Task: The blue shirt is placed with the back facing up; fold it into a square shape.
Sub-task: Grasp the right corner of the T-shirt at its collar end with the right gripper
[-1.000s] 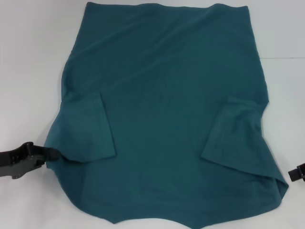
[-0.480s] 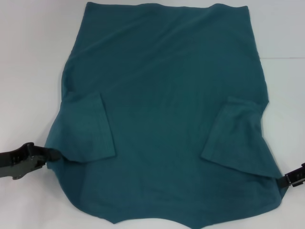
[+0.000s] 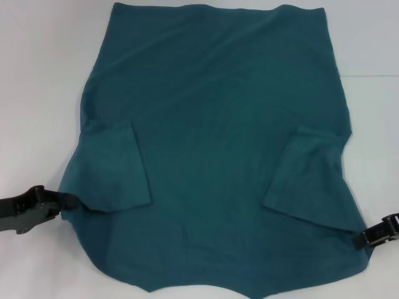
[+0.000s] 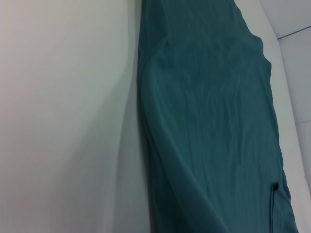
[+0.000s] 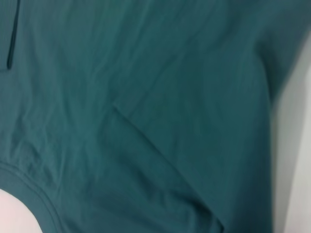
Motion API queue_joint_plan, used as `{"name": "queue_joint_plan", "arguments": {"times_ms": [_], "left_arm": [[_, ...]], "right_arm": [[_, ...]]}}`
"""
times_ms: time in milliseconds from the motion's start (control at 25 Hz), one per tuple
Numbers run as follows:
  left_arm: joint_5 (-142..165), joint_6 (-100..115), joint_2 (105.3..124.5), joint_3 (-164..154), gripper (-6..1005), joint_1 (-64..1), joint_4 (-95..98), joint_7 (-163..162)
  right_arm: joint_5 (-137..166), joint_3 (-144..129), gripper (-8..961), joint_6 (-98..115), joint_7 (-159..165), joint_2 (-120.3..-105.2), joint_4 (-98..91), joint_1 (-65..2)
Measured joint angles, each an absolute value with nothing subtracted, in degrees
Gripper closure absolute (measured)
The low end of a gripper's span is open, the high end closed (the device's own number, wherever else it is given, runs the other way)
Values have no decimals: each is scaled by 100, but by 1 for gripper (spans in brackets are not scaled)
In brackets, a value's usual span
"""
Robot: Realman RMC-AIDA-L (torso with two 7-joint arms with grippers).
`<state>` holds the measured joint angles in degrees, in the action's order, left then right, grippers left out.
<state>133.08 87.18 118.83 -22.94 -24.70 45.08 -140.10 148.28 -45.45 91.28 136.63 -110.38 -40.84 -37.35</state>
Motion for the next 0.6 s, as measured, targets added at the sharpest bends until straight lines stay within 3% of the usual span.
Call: {"name": "queue_joint_plan", "arguments": {"times_ms": [600], "left_arm": [[13285, 8719, 11900, -2293, 962, -2443, 4499, -13987]], "right_arm": [[14787, -4606, 418, 9026, 13629, -11317, -3929, -3982]]}}
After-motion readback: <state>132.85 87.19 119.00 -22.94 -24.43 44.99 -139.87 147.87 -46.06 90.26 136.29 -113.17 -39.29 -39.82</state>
